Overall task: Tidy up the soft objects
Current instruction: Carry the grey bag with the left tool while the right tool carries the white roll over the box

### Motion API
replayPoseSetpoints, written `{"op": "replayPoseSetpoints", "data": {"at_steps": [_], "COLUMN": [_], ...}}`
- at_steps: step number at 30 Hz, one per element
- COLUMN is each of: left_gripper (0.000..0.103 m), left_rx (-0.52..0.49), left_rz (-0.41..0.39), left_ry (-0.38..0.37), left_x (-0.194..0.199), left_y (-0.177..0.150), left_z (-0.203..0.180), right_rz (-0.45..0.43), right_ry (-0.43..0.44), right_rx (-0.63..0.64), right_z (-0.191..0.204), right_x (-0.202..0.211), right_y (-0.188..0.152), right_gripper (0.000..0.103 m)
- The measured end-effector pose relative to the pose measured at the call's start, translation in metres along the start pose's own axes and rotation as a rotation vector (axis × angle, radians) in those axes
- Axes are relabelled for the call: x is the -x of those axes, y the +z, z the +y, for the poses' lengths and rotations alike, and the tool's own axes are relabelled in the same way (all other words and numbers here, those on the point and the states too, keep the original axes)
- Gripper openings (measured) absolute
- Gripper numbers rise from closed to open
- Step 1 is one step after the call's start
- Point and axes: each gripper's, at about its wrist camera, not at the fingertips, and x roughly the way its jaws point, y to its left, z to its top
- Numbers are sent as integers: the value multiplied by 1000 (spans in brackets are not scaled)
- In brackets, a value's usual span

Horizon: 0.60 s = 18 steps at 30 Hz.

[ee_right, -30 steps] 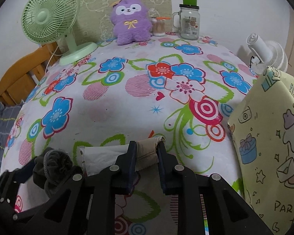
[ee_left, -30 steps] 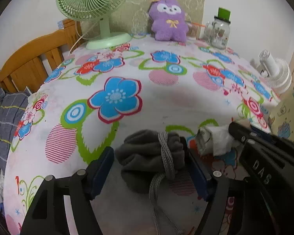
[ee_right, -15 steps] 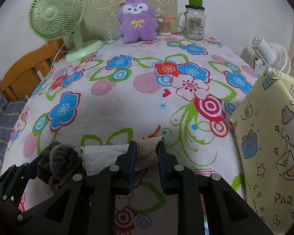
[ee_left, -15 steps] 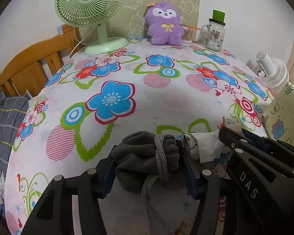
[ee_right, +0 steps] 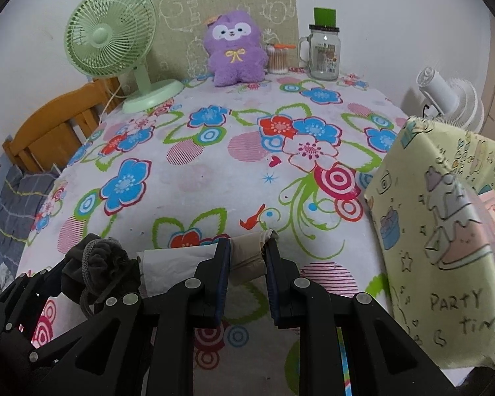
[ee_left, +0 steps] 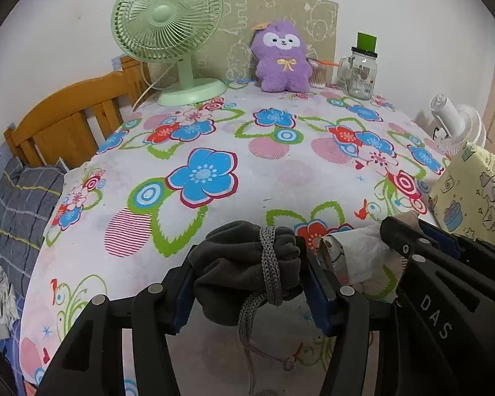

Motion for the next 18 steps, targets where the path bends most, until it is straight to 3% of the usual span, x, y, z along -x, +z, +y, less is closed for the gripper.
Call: {"op": "replayPoseSetpoints", "data": {"at_steps": [18], "left_gripper": [59], "left_rx": [20], "left_rz": [-94], "left_ry": [-7], "left_x": [59], "left_y": [6], "left_z": [-12], "right_rz": [-108], "right_ry": [18], "right_rx": [29], "right_z": [-4], "right_x": [67], "right_y": [4], "right_gripper": [23]}}
